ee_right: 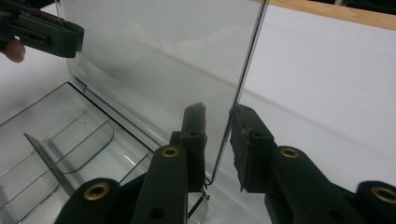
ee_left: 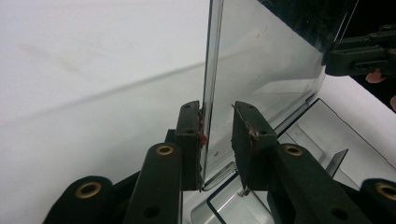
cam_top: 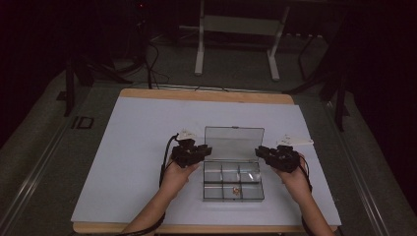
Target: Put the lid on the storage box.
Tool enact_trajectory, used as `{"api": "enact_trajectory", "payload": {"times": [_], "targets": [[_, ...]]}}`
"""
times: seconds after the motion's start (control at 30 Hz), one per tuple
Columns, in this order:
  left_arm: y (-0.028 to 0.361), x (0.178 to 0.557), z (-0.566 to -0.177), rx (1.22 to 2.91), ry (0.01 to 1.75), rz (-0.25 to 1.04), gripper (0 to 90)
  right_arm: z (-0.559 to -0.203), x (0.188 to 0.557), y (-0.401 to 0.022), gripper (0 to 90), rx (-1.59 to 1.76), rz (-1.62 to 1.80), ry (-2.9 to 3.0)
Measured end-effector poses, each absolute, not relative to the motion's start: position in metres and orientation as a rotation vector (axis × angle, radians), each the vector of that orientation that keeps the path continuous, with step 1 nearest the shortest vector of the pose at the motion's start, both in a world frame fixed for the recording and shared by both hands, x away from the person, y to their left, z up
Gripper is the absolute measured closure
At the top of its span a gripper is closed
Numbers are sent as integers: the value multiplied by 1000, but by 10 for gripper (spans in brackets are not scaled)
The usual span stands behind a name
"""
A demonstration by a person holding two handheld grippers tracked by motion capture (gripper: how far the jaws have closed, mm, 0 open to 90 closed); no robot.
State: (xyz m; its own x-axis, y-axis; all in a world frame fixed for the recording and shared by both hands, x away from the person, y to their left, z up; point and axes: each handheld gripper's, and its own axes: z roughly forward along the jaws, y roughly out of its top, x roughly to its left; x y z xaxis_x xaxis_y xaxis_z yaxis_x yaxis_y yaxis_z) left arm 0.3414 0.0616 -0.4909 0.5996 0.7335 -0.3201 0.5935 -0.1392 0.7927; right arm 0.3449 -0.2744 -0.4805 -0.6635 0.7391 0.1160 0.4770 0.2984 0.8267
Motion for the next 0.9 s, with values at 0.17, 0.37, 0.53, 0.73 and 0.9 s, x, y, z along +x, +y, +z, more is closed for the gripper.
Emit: {"api": "enact_trajectory", "payload": {"times": [0.17, 0.37, 0.53, 0.73, 0.9], "targets": [[63, 338, -487, 1818, 1068, 189, 731, -478, 342, -277, 752, 1096, 1322, 2282], [64, 333, -483, 1831, 1047, 208, 730, -475, 338, -278, 756, 1077, 1329, 2277], [65, 328, -482, 1839, 1021, 218, 725, -474, 333, -280, 783, 1065, 1345, 2274], [67, 321, -480, 1848, 1009, 239, 727, -472, 329, -283, 806, 1049, 1349, 2278], [70, 316, -480, 1844, 1006, 249, 762, -471, 325, -285, 822, 1038, 1349, 2277]]}}
